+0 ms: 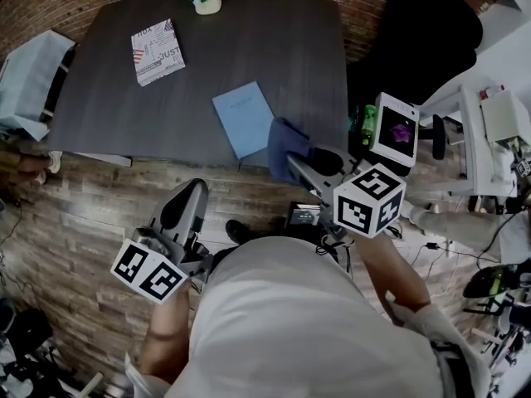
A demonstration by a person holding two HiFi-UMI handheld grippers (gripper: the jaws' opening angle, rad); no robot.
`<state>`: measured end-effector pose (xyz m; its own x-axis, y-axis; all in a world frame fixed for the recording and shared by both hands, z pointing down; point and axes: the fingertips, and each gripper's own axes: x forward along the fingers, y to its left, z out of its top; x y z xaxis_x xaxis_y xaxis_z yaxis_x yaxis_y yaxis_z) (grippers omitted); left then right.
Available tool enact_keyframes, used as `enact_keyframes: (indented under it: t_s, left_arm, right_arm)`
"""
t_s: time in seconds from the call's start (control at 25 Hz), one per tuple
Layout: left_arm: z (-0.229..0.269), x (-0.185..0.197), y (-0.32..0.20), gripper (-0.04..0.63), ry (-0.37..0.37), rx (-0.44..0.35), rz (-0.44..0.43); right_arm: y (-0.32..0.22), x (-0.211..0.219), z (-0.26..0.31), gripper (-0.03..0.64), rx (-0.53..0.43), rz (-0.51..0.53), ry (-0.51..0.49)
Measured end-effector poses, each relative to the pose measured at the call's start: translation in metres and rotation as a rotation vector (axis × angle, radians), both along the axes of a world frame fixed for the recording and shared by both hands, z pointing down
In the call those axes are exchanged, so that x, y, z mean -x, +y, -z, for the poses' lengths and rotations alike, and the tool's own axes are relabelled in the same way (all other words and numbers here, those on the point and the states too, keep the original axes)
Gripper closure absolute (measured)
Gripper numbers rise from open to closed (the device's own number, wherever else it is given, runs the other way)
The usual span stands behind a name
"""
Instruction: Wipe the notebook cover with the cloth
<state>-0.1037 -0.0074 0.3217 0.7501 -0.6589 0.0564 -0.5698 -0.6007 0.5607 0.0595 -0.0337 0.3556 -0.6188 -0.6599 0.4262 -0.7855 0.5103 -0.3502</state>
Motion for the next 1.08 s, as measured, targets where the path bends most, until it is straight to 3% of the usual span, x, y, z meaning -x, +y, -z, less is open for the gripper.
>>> enact_keyframes:
  t_s: [0.48,1.08]
  left_arm:
    - [0.011,-0.069,0.036,0.586,0.009,0.006,0.052]
    - [0.002,-0.117,0.064,0.586,-0.01,0.027,0.107]
  right_arm:
    - [0.026,-0.074,0.014,0.522,-0.024,0.034,0.01]
    - [0.039,-0.117,0.003,0.525,-0.032,0.089,0.007]
